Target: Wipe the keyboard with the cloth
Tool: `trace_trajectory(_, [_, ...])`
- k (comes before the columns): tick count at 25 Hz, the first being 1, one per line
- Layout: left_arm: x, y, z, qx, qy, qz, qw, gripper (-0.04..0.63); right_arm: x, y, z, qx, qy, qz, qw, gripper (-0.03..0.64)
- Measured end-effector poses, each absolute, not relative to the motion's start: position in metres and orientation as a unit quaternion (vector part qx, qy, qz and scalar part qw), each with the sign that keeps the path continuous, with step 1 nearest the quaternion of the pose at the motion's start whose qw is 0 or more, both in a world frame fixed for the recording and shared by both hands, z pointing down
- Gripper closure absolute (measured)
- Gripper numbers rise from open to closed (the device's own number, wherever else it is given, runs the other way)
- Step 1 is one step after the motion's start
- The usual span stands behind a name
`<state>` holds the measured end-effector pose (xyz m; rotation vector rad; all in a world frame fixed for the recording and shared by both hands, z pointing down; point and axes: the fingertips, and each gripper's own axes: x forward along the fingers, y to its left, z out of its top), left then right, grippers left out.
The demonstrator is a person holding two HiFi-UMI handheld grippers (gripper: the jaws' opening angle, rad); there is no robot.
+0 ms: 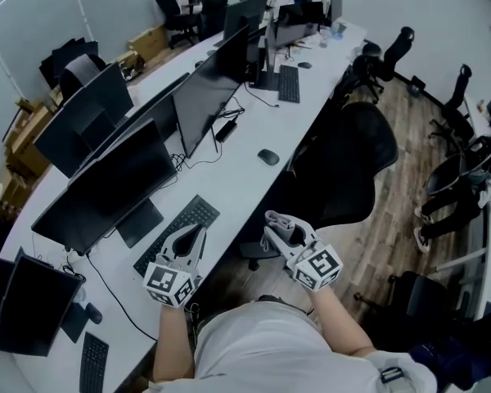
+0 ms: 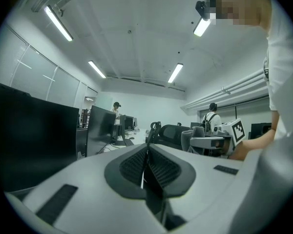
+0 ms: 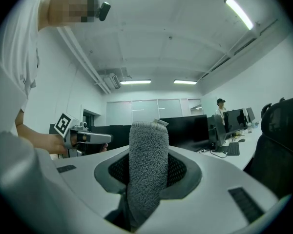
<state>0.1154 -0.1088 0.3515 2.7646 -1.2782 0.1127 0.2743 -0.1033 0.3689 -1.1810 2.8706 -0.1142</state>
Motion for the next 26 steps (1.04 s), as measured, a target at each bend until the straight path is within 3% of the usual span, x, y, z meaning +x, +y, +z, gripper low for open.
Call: trace_trajectory(26, [0.165, -0.1, 0.369, 0.904, -0.421, 0.045, 0.056, 0.594, 0.321, -0.094, 0.392, -0.386, 0.921, -0.054, 0.011, 0.499])
